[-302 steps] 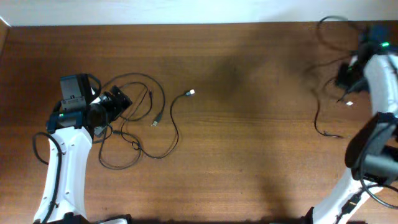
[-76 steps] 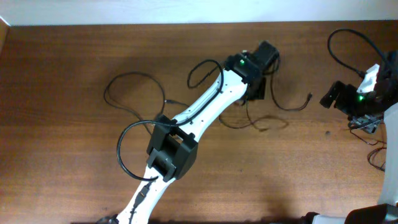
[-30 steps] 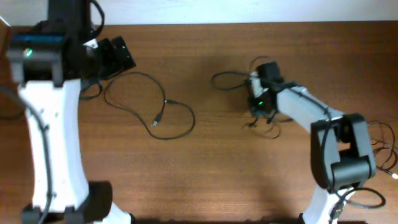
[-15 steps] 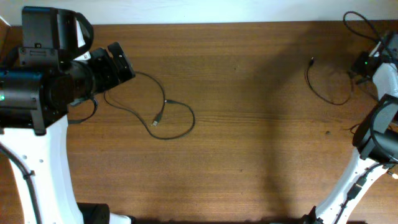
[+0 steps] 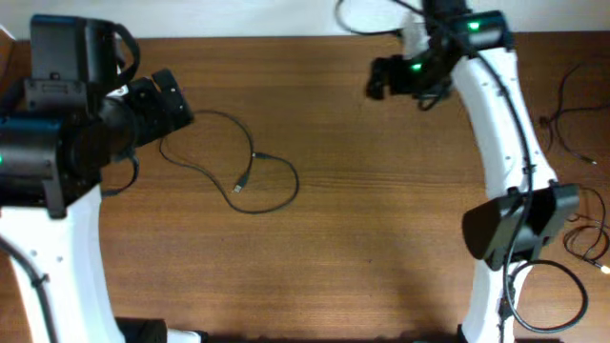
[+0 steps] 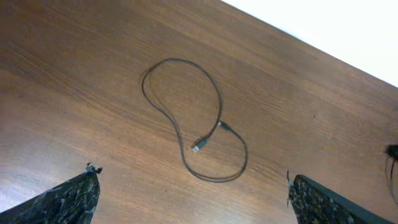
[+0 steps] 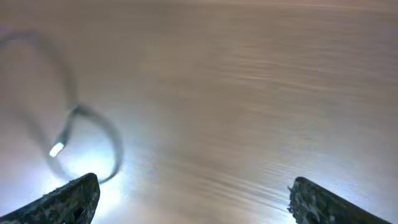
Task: Untangle cables
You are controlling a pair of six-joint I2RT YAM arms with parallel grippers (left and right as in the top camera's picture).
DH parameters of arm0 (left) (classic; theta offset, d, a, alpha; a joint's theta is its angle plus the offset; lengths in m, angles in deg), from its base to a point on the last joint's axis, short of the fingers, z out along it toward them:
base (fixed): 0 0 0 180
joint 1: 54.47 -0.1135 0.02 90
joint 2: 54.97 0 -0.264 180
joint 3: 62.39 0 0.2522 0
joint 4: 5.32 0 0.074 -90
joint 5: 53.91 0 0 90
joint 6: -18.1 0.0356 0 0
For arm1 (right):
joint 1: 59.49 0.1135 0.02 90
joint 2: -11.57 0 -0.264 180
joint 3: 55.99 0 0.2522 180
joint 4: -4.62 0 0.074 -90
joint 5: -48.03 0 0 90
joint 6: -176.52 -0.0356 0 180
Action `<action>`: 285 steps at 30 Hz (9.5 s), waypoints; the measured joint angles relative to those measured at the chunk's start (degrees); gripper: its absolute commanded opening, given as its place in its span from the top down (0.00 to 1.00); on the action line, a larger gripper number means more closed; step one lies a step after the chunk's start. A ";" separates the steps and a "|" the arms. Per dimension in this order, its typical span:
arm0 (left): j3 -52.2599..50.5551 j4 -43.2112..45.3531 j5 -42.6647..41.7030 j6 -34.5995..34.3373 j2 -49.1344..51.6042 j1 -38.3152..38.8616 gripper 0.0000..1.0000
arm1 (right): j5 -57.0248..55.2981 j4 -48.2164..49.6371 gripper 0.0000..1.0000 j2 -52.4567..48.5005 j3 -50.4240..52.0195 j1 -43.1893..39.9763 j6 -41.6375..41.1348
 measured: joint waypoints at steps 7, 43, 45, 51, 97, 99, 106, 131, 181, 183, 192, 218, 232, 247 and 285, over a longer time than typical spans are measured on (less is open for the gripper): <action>-6.14 -0.33 3.39 0.17 -32.22 0.00 0.01 | 0.85 22.49 0.02 -6.05 18.03 23.30 3.80; -10.95 -0.17 4.00 0.17 -34.49 0.00 0.01 | -21.81 37.13 0.02 -16.26 17.42 37.29 -34.82; -10.95 -0.17 4.00 0.17 -34.49 0.00 0.01 | -19.91 36.72 0.02 -16.48 16.55 37.05 -36.57; -10.95 -0.17 4.00 0.17 -34.49 0.00 0.01 | -26.08 30.69 0.10 -19.26 12.94 39.36 -37.83; -10.95 -0.17 4.00 0.17 -34.49 0.00 0.01 | -25.14 2.99 0.02 -34.60 -23.15 34.16 -12.41; -10.95 -0.17 4.00 0.20 -34.49 0.00 0.01 | -25.31 0.76 0.23 -34.58 -22.08 33.51 -15.69; -10.95 -0.15 4.00 0.20 -34.49 0.00 0.01 | -16.41 -0.50 0.96 -27.85 -6.64 29.90 -21.40; -10.95 -0.17 4.00 0.20 -34.49 0.00 0.01 | -15.82 -19.12 0.02 -15.41 -19.10 -23.80 4.44; -11.17 -0.09 4.02 0.20 -34.60 0.00 0.01 | 1.18 5.81 0.02 99.60 74.86 -23.80 -0.22; -11.15 -0.07 4.02 0.20 -34.60 0.00 0.01 | 2.71 6.34 0.02 99.69 78.16 -23.80 -0.26; -11.15 -0.04 4.04 0.20 -34.60 0.00 0.01 | 3.69 6.19 0.02 120.32 83.67 -23.80 -1.70; -11.17 -0.07 4.02 0.20 -34.60 0.00 0.01 | 2.08 57.22 0.02 122.77 111.97 -23.80 -1.86; -11.15 -0.04 4.02 0.20 -34.60 0.00 0.01 | -9.99 75.97 0.02 122.97 130.90 -27.15 -13.27; -11.15 -0.04 4.02 0.20 -34.60 0.00 0.01 | -13.81 73.79 0.02 122.84 131.08 -13.84 6.32; -79.08 39.08 -10.56 0.37 -87.30 -9.44 0.01 | -14.64 73.75 0.02 122.95 131.08 -10.29 7.85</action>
